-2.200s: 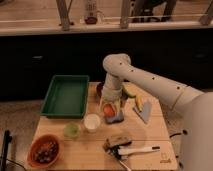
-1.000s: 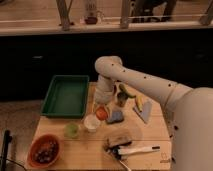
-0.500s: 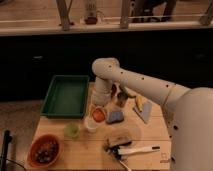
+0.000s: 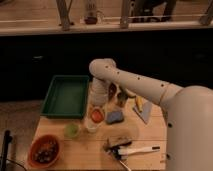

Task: Place apple in paper cup

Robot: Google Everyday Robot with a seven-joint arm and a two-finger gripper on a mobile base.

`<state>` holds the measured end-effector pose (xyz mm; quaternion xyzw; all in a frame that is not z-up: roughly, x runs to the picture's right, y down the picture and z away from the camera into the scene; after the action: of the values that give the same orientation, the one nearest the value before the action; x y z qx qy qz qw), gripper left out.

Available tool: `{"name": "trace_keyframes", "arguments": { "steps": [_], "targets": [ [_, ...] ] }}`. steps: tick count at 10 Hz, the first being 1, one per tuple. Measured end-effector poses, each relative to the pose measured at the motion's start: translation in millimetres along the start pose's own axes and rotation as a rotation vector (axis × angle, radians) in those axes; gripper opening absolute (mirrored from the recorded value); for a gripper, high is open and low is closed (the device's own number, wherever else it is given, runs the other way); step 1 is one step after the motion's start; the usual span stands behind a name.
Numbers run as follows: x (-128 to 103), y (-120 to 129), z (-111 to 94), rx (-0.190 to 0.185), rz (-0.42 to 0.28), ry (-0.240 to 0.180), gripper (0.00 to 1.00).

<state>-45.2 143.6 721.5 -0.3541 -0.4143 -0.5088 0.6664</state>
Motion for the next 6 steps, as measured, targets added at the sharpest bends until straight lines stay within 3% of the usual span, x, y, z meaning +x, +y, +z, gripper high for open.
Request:
{"name": "trace_keyframes", "arguments": {
  "steps": [2,6],
  "targets": [
    [2.2,-3.2,2.5,-0.004,-0.015,-0.015,0.21],
    [4.5,-5.6,5.9,-0.001,-0.04,0.001,0.61]
  ]
}}
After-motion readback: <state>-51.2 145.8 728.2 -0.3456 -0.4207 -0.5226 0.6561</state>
